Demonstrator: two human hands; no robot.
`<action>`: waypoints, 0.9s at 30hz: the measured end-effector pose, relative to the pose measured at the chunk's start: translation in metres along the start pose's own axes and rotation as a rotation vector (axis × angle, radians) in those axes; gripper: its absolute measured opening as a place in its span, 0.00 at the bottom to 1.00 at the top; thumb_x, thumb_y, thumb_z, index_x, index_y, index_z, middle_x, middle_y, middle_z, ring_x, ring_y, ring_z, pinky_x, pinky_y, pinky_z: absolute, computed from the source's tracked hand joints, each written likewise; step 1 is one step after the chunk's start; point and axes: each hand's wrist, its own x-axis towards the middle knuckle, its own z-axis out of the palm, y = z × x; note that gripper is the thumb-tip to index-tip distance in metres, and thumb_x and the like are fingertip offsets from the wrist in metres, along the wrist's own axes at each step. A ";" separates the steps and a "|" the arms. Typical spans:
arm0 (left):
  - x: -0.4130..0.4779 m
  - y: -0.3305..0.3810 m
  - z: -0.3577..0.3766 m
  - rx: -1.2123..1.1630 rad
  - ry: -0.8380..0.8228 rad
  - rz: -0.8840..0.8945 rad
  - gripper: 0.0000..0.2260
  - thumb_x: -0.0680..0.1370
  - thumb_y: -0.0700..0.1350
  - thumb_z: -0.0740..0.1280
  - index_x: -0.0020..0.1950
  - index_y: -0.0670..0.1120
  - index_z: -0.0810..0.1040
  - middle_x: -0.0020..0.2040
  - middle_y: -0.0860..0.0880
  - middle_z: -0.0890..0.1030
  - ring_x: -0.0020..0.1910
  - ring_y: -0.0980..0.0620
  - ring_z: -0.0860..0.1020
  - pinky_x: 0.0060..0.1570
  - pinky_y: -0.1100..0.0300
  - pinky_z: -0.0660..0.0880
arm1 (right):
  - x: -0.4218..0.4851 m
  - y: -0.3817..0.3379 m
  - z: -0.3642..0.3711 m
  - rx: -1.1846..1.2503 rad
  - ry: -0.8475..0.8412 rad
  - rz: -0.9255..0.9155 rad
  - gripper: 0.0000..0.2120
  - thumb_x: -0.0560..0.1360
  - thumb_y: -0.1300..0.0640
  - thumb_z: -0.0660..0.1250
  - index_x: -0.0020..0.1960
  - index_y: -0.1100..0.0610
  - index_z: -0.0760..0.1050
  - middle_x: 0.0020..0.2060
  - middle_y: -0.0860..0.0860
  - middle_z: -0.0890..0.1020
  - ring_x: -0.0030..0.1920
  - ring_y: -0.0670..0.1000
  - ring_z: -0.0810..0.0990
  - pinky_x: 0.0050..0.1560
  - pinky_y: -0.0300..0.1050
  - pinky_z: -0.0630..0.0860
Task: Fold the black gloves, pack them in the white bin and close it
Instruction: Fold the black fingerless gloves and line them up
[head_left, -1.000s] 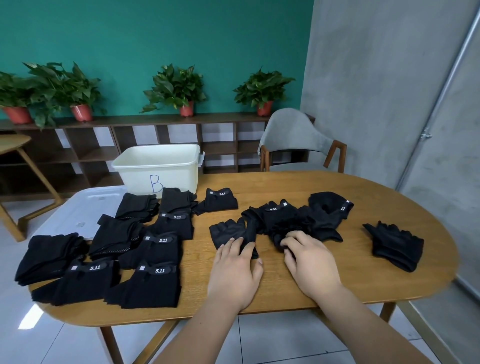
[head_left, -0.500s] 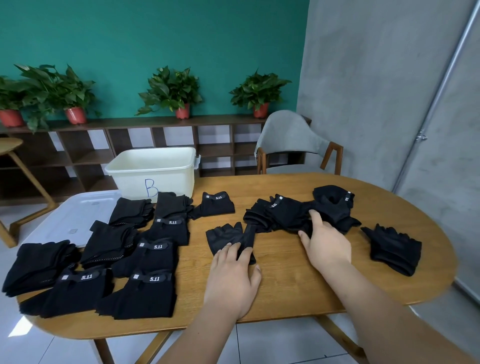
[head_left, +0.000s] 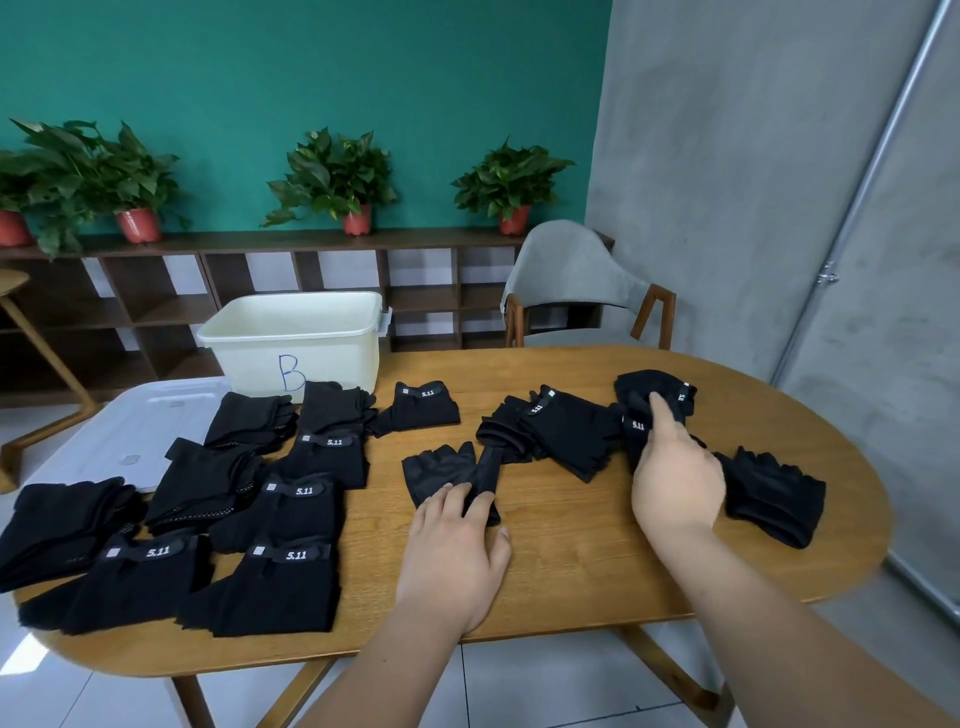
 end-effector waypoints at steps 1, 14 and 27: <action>0.000 0.000 0.000 0.000 0.002 0.000 0.25 0.86 0.62 0.51 0.81 0.57 0.65 0.82 0.53 0.63 0.83 0.49 0.56 0.83 0.51 0.53 | -0.001 -0.003 -0.006 0.063 0.103 0.016 0.28 0.80 0.66 0.66 0.79 0.52 0.68 0.36 0.49 0.76 0.34 0.52 0.72 0.48 0.54 0.78; -0.004 0.003 -0.001 -0.025 0.016 0.016 0.27 0.86 0.61 0.52 0.84 0.54 0.58 0.83 0.50 0.60 0.83 0.49 0.54 0.83 0.51 0.51 | -0.071 -0.020 0.001 0.224 -0.380 -0.650 0.19 0.80 0.55 0.68 0.70 0.43 0.77 0.66 0.39 0.79 0.67 0.45 0.76 0.77 0.47 0.65; 0.000 0.002 0.001 -0.002 -0.099 0.314 0.27 0.84 0.69 0.47 0.80 0.64 0.66 0.85 0.58 0.56 0.85 0.51 0.47 0.83 0.46 0.46 | -0.044 0.009 0.016 0.032 -0.508 -0.194 0.25 0.86 0.37 0.44 0.81 0.37 0.60 0.79 0.46 0.67 0.79 0.53 0.63 0.79 0.59 0.59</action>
